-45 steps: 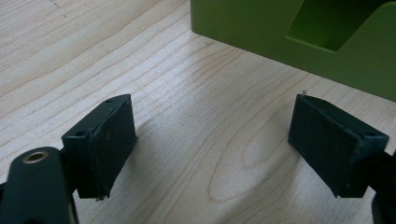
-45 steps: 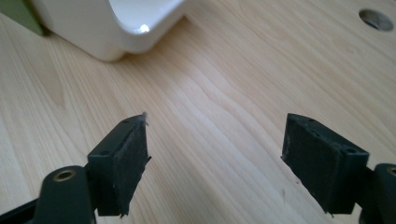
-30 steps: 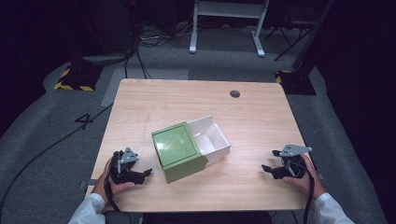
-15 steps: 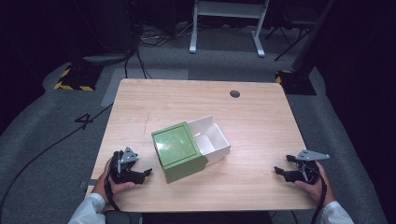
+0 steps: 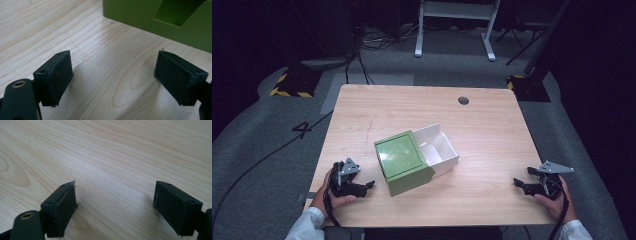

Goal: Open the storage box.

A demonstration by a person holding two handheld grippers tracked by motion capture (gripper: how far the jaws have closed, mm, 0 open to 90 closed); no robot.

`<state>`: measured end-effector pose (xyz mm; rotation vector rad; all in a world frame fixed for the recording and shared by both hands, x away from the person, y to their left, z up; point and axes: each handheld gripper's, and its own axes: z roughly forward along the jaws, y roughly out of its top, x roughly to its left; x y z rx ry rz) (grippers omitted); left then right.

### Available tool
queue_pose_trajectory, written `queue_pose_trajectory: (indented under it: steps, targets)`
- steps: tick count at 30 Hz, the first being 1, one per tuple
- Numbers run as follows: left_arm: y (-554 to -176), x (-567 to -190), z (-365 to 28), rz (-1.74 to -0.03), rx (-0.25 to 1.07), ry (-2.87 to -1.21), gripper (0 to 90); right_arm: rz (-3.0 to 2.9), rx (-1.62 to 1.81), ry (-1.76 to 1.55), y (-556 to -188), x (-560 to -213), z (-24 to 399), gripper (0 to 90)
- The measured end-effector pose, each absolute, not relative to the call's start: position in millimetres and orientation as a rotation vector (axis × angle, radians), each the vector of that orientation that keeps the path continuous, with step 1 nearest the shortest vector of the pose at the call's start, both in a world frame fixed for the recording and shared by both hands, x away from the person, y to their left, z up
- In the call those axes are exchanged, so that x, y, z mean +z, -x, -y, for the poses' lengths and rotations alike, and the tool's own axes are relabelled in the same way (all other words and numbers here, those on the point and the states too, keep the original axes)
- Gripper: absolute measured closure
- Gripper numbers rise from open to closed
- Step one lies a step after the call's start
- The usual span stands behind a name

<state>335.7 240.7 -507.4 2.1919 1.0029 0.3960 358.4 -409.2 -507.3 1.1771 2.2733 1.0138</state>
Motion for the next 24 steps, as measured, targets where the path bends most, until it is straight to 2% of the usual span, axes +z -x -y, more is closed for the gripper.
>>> queue_pose_trajectory:
  steps: [24]
  targets:
    - [-336.5,-507.3,-241.1,-0.997,0.398,-2.196,15.0,-2.268,1.015,-1.183,-357.9,-507.3,409.5,19.0]
